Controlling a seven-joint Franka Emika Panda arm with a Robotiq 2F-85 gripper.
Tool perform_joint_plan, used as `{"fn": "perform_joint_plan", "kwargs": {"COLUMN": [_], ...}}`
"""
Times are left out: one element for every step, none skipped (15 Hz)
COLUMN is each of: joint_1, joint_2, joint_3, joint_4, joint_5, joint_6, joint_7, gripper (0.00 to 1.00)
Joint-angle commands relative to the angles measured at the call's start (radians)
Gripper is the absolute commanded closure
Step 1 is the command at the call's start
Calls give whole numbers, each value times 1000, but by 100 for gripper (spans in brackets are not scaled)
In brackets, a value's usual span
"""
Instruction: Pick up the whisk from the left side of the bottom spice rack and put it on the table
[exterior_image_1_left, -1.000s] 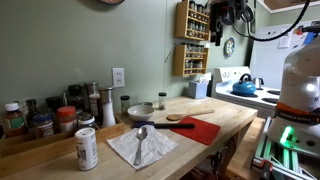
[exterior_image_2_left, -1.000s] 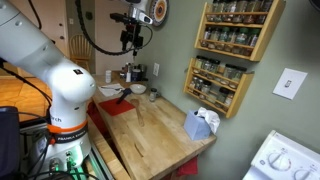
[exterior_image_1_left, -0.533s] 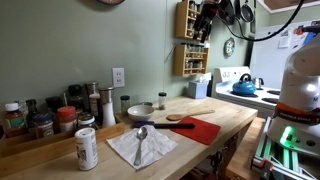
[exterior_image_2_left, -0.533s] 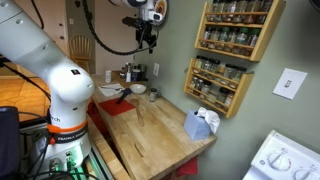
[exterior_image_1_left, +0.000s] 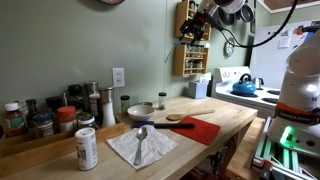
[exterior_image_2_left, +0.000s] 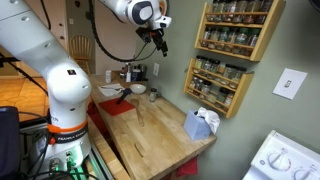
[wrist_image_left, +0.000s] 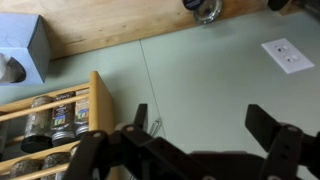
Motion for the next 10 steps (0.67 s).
{"fn": "perform_joint_plan", "kwargs": {"joint_1": [-74, -96, -119, -147, -183, -214, -246, -289, -325, -364], "joint_2": [24, 34, 51, 63, 79, 97, 117, 132, 149, 163], "joint_3": [43, 58, 76, 99, 129, 155, 185, 223, 255, 289], "joint_4": [-62, -73, -83, -92, -99, -103, -105, -108, -108, -105], "joint_5": [-5, -4, -3, -4, -14, -19, -22, -29, -30, -33], "joint_6": [181, 236, 303, 363, 426, 477, 528, 570, 603, 632], "joint_7": [157, 197, 241, 286, 336, 373, 406, 437, 462, 483], "gripper": [0, 0, 0, 0, 0, 0, 0, 0, 0, 0]}}
